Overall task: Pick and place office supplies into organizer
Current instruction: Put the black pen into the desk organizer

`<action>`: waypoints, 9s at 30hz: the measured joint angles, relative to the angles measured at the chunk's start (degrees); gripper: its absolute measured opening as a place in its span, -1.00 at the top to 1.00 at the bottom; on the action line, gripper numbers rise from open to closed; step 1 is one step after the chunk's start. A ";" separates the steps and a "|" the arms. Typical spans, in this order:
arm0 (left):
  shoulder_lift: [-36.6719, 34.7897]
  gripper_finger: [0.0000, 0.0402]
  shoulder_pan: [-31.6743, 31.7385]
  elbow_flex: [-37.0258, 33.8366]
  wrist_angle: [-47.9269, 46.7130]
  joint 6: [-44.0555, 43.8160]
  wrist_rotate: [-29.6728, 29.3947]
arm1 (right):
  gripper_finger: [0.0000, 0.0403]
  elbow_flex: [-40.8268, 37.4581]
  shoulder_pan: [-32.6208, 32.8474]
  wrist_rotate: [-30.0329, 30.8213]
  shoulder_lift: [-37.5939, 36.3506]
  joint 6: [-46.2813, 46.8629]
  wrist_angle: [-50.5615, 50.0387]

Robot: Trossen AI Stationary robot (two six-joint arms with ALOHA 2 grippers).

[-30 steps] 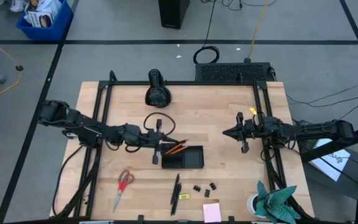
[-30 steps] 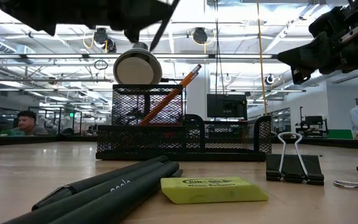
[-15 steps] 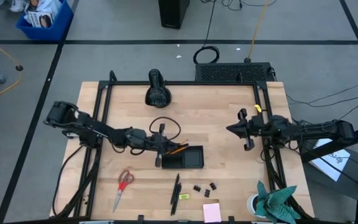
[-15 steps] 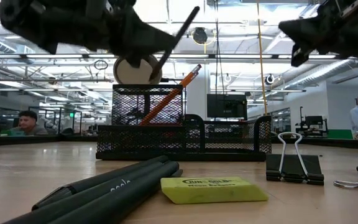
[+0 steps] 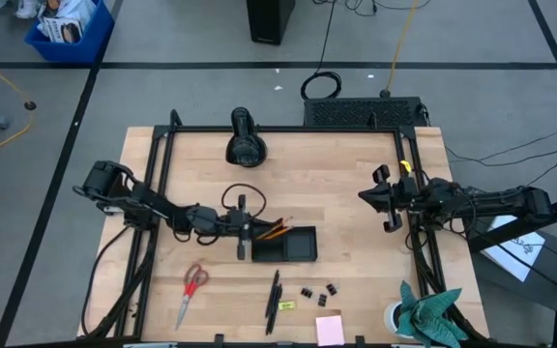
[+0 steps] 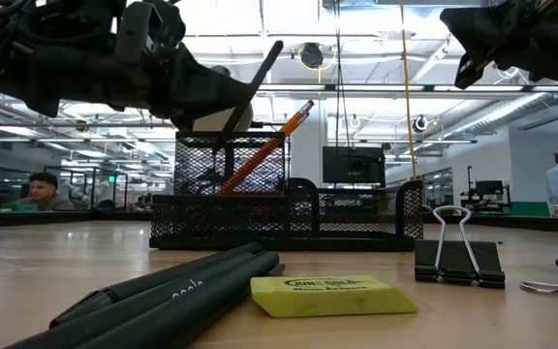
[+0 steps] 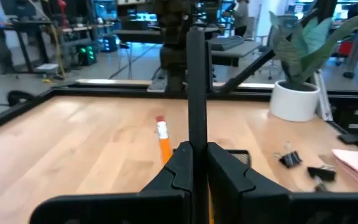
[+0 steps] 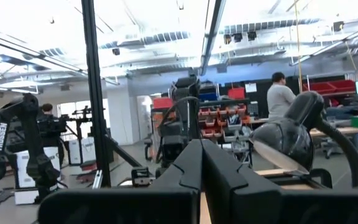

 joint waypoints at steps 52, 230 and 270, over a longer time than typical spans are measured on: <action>-1.25 0.58 -2.57 2.78 -1.93 -6.22 -1.99 | 1.00 0.00 0.00 0.09 1.08 -2.23 1.12; 14.14 0.82 -22.08 55.63 -118.56 -92.70 11.46 | 0.98 0.01 0.00 2.99 2.46 -3.59 -1.53; 14.27 -0.24 -14.60 54.75 -117.30 -86.79 13.74 | 0.98 0.01 0.00 2.78 3.86 -2.84 -2.77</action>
